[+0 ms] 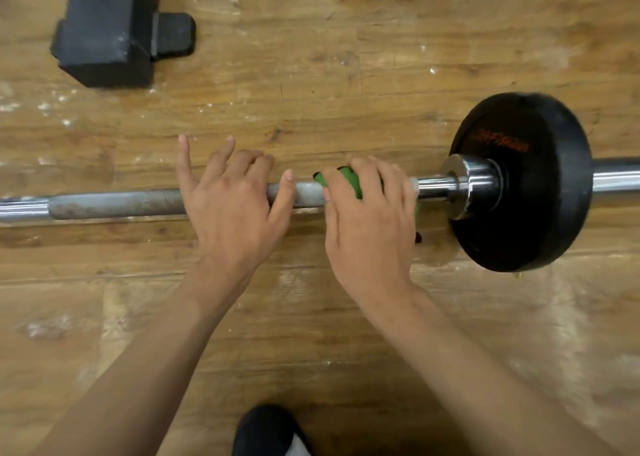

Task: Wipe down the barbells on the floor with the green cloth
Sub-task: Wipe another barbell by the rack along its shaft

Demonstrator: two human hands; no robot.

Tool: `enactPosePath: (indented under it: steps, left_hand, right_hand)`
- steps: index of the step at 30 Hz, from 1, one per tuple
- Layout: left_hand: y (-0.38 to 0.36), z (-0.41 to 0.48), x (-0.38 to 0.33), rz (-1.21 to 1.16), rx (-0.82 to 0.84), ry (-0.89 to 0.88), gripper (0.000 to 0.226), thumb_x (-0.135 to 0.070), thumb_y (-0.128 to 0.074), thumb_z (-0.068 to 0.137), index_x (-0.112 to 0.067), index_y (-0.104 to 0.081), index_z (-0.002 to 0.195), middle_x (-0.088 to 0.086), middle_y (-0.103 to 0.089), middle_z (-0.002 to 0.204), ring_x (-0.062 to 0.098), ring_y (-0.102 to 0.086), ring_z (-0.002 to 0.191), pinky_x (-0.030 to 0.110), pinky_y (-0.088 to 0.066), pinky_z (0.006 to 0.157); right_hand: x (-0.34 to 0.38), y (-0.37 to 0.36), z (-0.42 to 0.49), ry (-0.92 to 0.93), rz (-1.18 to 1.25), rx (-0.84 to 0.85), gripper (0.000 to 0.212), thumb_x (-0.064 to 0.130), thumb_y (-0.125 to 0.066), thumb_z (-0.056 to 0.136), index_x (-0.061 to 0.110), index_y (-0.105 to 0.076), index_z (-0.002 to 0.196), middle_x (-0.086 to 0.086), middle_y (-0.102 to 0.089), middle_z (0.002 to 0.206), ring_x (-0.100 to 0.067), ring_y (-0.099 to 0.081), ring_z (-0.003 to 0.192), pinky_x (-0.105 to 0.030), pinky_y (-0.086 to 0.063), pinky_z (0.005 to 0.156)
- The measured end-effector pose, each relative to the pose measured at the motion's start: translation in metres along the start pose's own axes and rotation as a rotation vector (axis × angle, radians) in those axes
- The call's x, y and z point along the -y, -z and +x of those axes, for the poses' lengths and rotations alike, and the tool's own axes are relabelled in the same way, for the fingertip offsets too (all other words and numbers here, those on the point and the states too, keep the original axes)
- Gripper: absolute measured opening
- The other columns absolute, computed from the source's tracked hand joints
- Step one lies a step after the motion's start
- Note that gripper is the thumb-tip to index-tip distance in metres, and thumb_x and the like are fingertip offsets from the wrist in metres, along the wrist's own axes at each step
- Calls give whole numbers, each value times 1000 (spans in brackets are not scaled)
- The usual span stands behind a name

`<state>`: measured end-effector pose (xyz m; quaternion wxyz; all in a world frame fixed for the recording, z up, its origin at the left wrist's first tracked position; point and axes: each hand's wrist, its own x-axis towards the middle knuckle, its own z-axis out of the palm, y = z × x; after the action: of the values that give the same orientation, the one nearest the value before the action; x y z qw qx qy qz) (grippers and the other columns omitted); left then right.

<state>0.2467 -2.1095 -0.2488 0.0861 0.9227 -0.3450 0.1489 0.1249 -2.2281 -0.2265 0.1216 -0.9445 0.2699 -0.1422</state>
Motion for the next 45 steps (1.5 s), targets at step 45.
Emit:
enactPosePath:
  steps: [45]
  left_hand:
    - [1,-31,-6,-105,-83,11,50,-48,-41,108,-17,-81,107,-2,-79,112,24,-62,132,49,-37,116]
  right_hand:
    - [-32,14,-24,-210,85,-90,29,21,-46,104,10,-68,119,-9,-64,117,-28,-53,115,-46,-27,122]
